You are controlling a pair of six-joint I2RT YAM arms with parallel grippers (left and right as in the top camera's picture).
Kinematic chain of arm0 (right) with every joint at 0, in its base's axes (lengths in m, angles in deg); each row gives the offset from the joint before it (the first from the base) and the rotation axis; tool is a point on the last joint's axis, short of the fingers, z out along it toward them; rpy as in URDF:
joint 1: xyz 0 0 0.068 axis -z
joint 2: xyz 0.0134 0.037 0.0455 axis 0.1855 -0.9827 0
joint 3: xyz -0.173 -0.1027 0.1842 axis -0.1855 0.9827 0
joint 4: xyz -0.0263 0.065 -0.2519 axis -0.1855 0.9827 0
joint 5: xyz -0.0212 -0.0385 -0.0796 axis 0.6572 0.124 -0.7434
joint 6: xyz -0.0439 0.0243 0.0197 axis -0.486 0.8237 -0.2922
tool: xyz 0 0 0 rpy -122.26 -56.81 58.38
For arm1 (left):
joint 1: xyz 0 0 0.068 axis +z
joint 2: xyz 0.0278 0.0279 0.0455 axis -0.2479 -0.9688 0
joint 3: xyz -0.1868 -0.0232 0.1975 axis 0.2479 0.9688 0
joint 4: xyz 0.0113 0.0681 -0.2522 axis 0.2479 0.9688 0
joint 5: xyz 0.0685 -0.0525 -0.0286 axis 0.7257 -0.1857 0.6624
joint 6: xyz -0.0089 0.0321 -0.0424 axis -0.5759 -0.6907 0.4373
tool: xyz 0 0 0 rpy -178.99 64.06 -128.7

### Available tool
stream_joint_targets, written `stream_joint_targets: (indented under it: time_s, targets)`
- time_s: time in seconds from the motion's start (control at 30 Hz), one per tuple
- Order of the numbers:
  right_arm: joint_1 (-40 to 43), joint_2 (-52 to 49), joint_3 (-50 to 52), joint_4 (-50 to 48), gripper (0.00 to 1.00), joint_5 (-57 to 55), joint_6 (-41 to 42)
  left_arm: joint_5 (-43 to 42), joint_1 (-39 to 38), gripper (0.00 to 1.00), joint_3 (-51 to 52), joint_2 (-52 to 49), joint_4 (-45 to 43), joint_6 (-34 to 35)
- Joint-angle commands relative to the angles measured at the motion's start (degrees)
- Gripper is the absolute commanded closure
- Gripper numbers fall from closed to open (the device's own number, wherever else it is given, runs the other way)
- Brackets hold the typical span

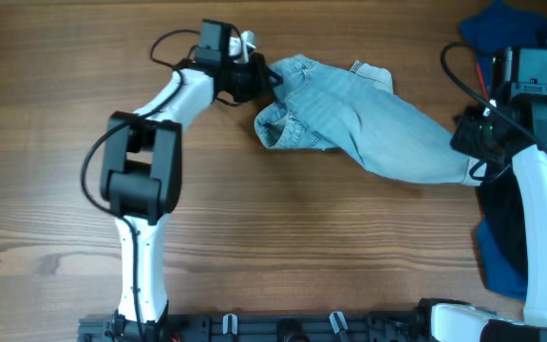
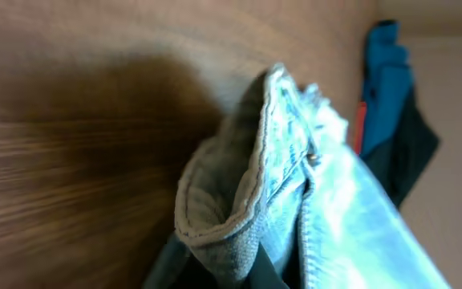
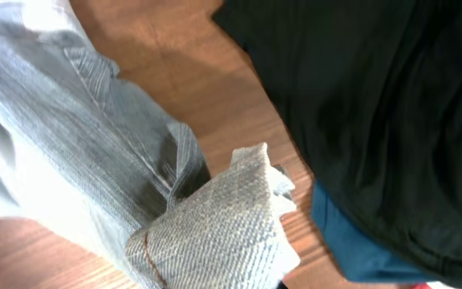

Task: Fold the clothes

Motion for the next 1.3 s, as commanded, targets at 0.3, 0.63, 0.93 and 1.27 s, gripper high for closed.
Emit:
stream_joint_targets:
  time_s: [0.3,0.63,0.93,1.27]
  targets:
    - [0.17,-5.35,-1.01,-1.97,0.96,11.17,-0.07,-5.51,21.94,0.96,-0.42,45.92,4.42,-0.76]
    - [0.17,-14.56,-0.28,-4.17,0.96,14.78,-4.79,21.05,13.88,0.96,1.62,51.63,52.74,-17.31]
    - [0.17,-20.96,-0.31,-17.7,0.66,18.14,-7.56,34.14,10.47,0.96,11.34,48.72,47.98,-17.0]
    - [-2.67,-20.98,0.13,-8.5,0.64,24.17,-13.42,38.75,10.4,0.96,12.17,46.16,37.13,-14.84]
